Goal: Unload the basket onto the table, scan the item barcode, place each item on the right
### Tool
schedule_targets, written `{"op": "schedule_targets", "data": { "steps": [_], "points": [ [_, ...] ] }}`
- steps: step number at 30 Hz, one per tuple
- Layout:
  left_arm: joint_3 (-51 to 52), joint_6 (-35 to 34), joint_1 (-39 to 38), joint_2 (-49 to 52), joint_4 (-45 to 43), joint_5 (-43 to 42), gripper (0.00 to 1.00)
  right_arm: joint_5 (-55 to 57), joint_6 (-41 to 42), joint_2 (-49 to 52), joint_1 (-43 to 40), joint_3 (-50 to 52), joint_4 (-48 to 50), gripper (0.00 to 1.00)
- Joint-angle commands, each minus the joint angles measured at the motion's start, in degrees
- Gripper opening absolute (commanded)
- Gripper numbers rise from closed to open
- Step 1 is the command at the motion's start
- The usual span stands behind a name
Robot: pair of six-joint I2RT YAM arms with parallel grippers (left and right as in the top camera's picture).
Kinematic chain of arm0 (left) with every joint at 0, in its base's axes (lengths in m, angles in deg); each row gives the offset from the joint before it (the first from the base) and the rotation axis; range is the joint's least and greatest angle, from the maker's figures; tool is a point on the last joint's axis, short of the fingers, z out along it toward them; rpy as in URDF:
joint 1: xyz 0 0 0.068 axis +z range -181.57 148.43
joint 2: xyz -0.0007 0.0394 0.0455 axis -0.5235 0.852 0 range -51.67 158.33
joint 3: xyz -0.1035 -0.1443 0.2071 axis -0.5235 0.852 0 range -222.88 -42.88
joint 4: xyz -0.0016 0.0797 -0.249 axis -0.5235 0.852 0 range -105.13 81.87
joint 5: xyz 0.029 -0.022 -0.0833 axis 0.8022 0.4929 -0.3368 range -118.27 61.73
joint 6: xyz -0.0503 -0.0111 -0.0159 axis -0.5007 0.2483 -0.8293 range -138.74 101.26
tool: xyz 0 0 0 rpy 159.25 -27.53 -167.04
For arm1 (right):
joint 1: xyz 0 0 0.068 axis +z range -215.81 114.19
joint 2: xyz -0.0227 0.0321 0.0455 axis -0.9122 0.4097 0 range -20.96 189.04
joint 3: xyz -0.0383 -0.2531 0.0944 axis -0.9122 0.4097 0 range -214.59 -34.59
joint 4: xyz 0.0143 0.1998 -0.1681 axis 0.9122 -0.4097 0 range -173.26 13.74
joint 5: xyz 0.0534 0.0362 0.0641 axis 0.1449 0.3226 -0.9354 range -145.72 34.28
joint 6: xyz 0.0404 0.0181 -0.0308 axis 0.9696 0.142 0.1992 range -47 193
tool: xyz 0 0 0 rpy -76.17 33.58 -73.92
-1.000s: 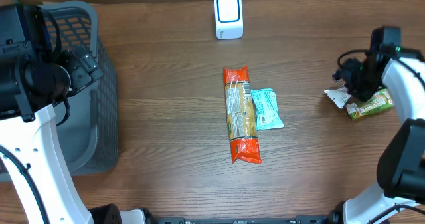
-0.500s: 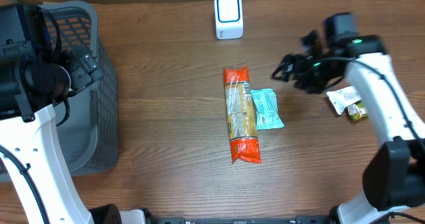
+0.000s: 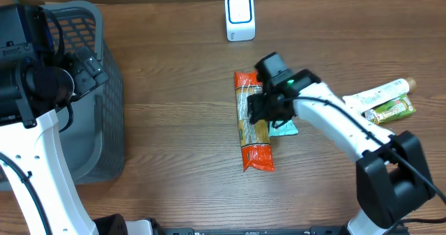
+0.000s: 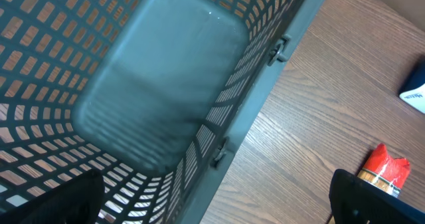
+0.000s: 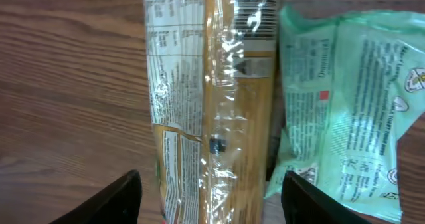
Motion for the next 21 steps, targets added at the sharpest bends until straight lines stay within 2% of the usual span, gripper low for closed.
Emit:
{"op": "schedule_targets", "data": {
  "steps": [1, 9, 21],
  "points": [
    [0.0, 0.6, 0.3, 0.2, 0.0, 0.8, 1.00, 13.1, 1.0, 0.2, 6.3, -0.2, 0.6, 0.68],
    [0.0, 0.6, 0.3, 0.2, 0.0, 0.8, 1.00, 27.6, 0.2, 3.4, 16.0, -0.9, 3.3, 0.67],
    [0.0, 0.6, 0.3, 0.2, 0.0, 0.8, 1.00, 29.1, -2.0, 17.5, 17.3, -10.6, -6.5, 0.67]
  ]
}}
